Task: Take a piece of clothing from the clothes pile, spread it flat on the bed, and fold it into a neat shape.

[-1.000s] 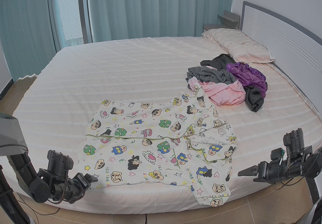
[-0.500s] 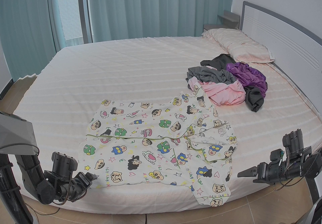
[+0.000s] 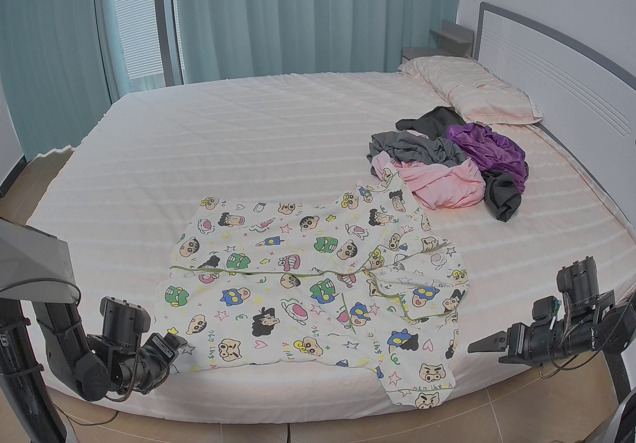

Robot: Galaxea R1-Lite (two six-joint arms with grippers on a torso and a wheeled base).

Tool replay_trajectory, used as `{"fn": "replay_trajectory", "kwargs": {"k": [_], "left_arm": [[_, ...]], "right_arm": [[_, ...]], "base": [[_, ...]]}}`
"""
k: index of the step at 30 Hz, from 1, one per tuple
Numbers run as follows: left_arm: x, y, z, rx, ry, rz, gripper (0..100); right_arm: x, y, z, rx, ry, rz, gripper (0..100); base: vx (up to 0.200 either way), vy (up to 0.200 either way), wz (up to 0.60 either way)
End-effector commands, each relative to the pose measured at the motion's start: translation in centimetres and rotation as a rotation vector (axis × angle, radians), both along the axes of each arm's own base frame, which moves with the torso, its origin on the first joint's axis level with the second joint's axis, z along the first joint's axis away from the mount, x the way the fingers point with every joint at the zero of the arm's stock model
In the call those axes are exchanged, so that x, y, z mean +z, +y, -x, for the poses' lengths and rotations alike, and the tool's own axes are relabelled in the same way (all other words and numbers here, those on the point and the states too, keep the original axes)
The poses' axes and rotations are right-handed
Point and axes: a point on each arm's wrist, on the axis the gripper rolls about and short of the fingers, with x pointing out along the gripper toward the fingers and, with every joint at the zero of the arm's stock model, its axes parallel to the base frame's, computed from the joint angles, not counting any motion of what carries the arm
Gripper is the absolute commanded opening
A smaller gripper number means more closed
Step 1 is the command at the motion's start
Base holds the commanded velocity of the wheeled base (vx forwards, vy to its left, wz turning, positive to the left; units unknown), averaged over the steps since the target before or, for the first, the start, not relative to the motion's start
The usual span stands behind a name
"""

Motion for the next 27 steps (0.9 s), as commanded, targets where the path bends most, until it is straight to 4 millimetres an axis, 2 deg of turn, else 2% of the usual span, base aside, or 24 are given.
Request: {"fn": "replay_trajectory", "kwargs": {"k": [1, 6, 15, 16, 27], "left_arm": [[-0.6, 0.6, 0.1, 0.028, 0.028, -0.004, 100], [-0.3, 0.8, -0.1, 0.036, 0.009, 0.000, 100], [0.6, 0.3, 1.1, 0.002, -0.004, 0.009, 100], [0.8, 0.2, 1.1, -0.006, -0.015, 0.011, 0], [0.4, 0.1, 1.0, -0.007, -0.001, 0.009, 0]], "right_arm": [[-0.1, 0.1, 0.0, 0.003, -0.006, 0.000, 100], [-0.4, 0.1, 0.1, 0.004, -0.007, 0.001, 100], [-0.5, 0.1, 0.1, 0.006, -0.003, 0.002, 100], [-0.5, 0.1, 0.1, 0.006, -0.003, 0.002, 100], [-0.4, 0.1, 0.1, 0.006, -0.004, 0.001, 100]], "base": [[0.000, 0.000, 0.00], [0.000, 0.000, 0.00], [0.000, 0.000, 0.00], [0.000, 0.000, 0.00], [0.000, 0.000, 0.00]]}}
